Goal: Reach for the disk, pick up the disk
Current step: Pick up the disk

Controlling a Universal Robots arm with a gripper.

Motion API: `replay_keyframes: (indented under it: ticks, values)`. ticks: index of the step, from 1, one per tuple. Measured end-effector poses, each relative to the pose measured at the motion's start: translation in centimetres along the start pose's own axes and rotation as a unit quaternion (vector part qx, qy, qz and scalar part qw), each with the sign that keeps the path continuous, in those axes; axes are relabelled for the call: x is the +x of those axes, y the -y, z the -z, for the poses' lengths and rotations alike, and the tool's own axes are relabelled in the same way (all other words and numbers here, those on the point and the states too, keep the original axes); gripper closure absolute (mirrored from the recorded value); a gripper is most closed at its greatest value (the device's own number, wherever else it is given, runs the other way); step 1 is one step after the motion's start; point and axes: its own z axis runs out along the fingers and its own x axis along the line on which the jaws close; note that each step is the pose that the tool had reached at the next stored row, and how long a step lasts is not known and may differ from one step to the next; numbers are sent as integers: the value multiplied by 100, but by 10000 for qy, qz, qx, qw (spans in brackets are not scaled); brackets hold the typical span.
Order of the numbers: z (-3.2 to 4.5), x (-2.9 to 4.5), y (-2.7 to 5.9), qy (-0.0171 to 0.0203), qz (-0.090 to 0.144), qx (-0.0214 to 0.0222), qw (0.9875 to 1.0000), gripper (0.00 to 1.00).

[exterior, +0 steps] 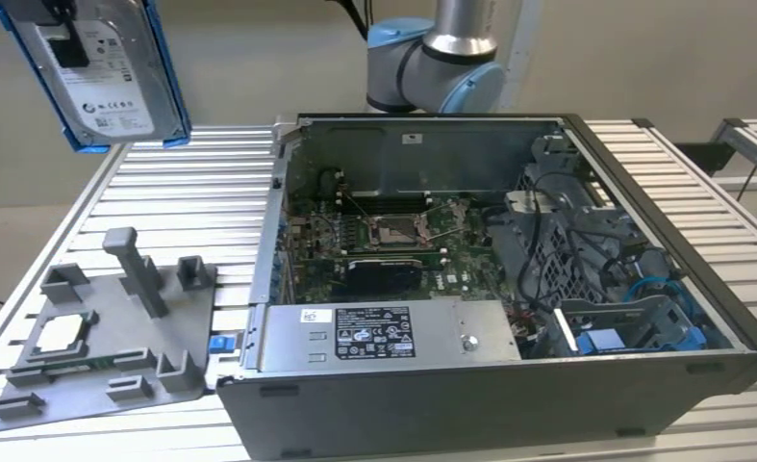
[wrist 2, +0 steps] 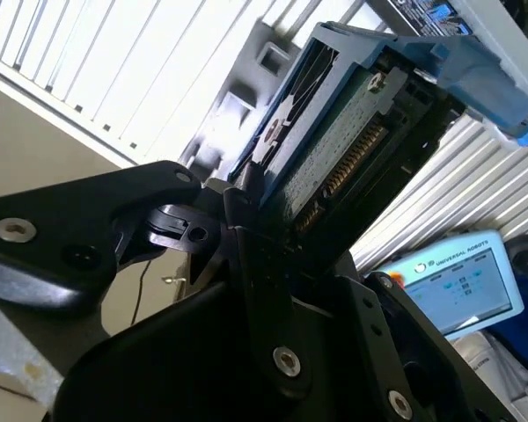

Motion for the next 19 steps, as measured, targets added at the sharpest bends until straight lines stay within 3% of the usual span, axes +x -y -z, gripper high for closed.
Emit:
replay_keyframes:
  ticks: [6,19]
  values:
    - [5,25,215,0,0,0,10000,100]
    - [9,52,449,0,0,0,10000,100]
